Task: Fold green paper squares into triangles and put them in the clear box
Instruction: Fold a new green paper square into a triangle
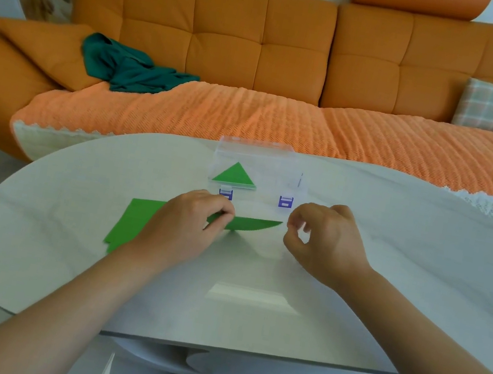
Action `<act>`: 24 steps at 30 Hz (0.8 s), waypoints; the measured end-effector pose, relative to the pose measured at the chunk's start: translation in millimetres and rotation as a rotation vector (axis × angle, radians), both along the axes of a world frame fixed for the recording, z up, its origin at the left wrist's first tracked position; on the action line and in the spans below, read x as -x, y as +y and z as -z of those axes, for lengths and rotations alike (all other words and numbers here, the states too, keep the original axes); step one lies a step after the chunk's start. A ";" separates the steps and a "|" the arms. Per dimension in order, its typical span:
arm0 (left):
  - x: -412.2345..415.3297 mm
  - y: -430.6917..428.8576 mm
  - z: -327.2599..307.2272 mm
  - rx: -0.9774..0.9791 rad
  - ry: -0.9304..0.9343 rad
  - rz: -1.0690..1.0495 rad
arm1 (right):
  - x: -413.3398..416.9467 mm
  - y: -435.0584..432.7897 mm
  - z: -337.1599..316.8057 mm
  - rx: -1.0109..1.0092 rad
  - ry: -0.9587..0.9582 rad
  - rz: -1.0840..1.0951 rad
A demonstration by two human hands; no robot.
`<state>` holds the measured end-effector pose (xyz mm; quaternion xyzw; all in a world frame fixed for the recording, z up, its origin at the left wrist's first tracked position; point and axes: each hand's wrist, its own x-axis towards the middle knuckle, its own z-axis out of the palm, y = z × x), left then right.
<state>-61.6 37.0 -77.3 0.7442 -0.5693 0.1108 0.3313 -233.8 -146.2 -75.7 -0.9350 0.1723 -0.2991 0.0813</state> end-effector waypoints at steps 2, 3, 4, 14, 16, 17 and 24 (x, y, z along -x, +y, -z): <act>6.2 -1.2 -0.2 -0.003 -0.014 0.027 | -2.3 7.9 -1.1 -0.002 -0.058 -0.054; 9.9 -2.0 -0.4 -0.002 -0.023 0.034 | -4.0 11.7 -1.7 0.007 -0.070 -0.082; 13.4 -2.7 -0.6 0.000 -0.043 0.034 | -5.8 14.4 -0.9 0.022 -0.071 -0.109; 24.1 -11.5 -0.1 0.047 -0.353 0.012 | -16.6 22.5 8.0 0.096 -0.059 -0.198; 19.9 -9.3 -1.2 0.042 -0.375 0.025 | -16.1 21.7 6.5 0.095 -0.065 -0.199; 17.2 -7.9 -1.9 0.039 -0.379 0.031 | -15.7 20.5 5.1 0.094 -0.071 -0.196; -2.5 9.8 -5.4 -0.019 -0.327 0.002 | -11.8 9.8 1.6 0.102 -0.063 -0.173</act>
